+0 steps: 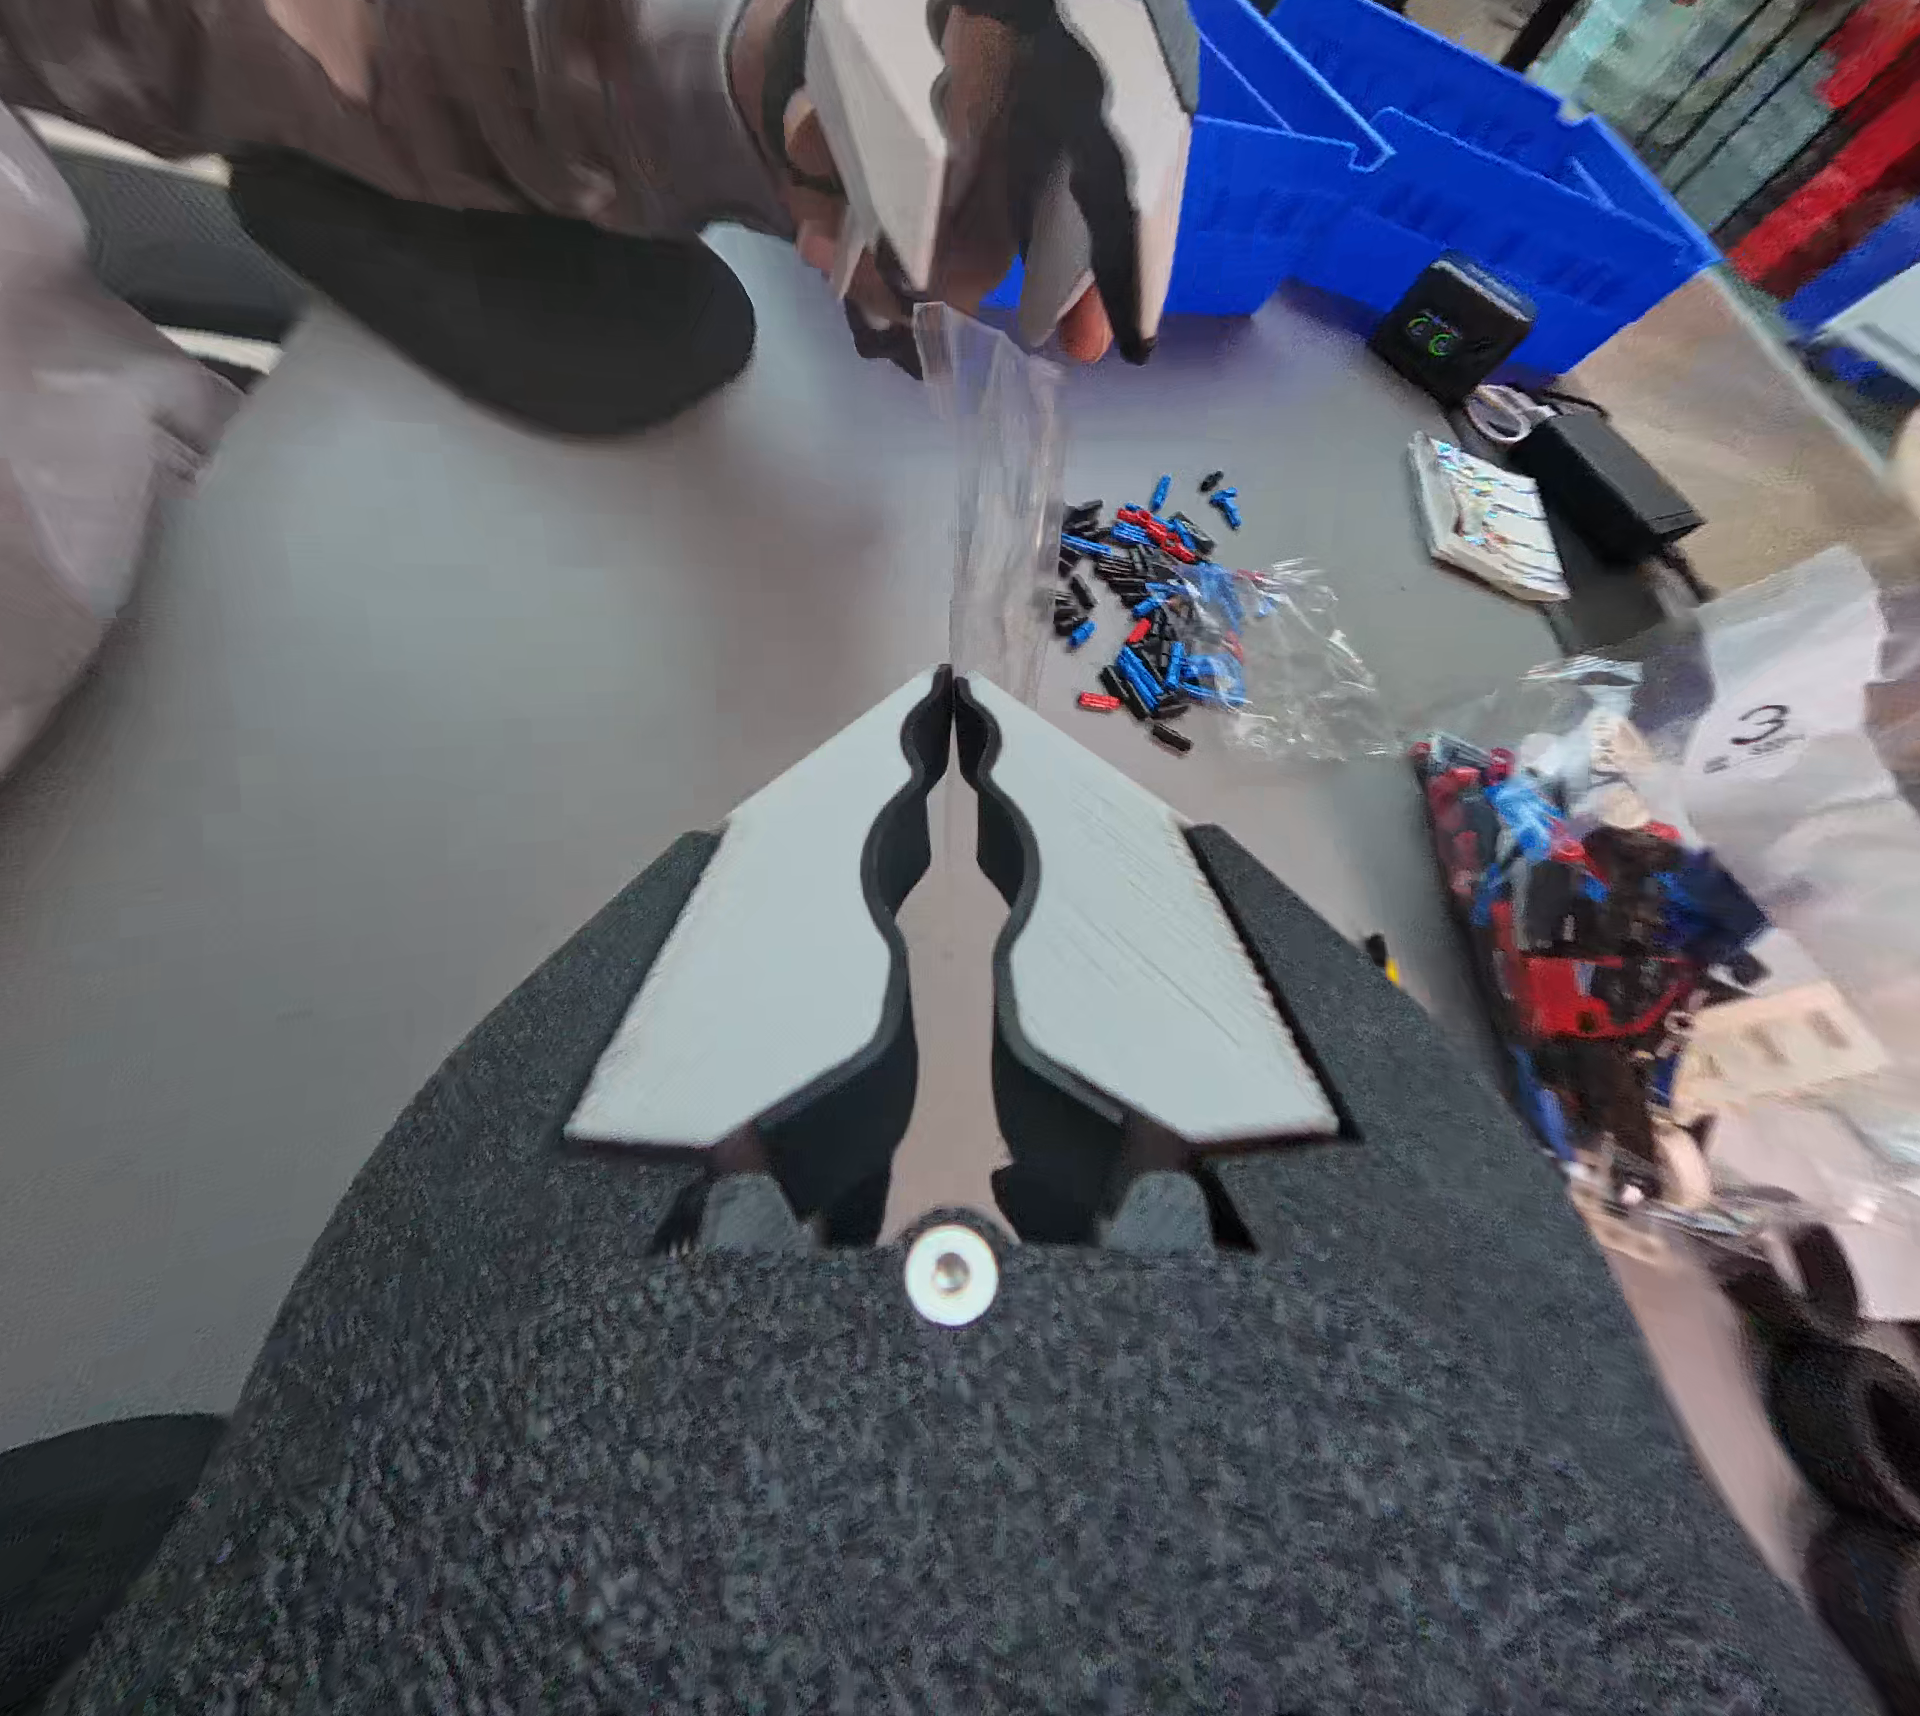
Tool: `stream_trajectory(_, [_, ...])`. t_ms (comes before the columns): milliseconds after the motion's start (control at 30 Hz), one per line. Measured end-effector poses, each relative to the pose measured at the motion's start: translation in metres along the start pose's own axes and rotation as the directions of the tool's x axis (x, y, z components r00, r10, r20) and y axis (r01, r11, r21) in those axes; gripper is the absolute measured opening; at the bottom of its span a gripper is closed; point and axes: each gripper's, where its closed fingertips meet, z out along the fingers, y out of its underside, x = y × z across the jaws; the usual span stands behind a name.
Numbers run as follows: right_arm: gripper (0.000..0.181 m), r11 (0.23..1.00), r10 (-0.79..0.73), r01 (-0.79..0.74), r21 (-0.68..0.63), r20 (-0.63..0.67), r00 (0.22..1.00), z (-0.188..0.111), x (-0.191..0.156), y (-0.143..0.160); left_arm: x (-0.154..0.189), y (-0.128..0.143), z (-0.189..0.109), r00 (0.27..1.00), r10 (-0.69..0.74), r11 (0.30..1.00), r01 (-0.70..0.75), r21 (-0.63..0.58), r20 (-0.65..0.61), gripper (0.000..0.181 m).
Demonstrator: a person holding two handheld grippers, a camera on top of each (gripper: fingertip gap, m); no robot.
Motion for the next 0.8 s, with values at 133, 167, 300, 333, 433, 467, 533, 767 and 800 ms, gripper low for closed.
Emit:
stream_trajectory(133, [0.0,0.962,0.217,-0.236,0.138,0.14,0.966,-0.009,0.006,-0.02,0.003,0.013,0.005,0.998,-0.049,0.998,0.047,-0.044,-0.033,0.031])
stream_trajectory(167, [0.0,0.938,0.258,-0.286,0.197,0.158,0.953,-0.011,0.01,-0.025,-0.001,0.02,0.008,0.999,-0.039,0.996,0.039,-0.076,-0.003,0.025])
stream_trajectory(300, [0.0,0.844,0.372,-0.434,0.316,0.239,0.897,-0.018,0.018,-0.027,0.001,0.022,0.013,0.992,-0.128,0.991,0.127,-0.036,-0.018,0.007])
stream_trajectory(333, [0.0,0.828,0.389,-0.454,0.329,0.245,0.888,-0.017,0.02,-0.025,0.0,0.021,0.014,0.988,-0.15,0.989,0.15,-0.016,-0.019,0.004])
stream_trajectory(433, [0.0,0.798,0.442,-0.501,0.334,0.24,0.864,-0.014,0.024,-0.014,-0.003,0.012,0.011,0.977,-0.209,0.976,0.211,0.051,-0.041,0.003])
stream_trajectory(467, [0.0,0.81,0.444,-0.493,0.317,0.218,0.869,-0.011,0.024,-0.008,-0.004,0.011,0.01,0.974,-0.224,0.972,0.227,0.06,-0.044,0.003])
stream_trajectory(533, [0.0,0.836,0.425,-0.459,0.299,0.177,0.888,-0.006,0.024,0.0,-0.006,0.015,0.009,0.972,-0.232,0.971,0.234,0.048,-0.037,0.003])
stream_trajectory(767, [0.017,0.857,0.422,-0.448,0.254,0.151,0.894,0.006,0.017,0.012,-0.014,0.01,0.006,0.953,-0.301,0.944,0.304,0.13,-0.042,0.003])
stream_trajectory(800, [0.02,0.851,0.431,-0.457,0.258,0.152,0.889,0.008,0.018,0.011,-0.016,0.007,0.005,0.949,-0.313,0.936,0.316,0.153,-0.044,0.003])
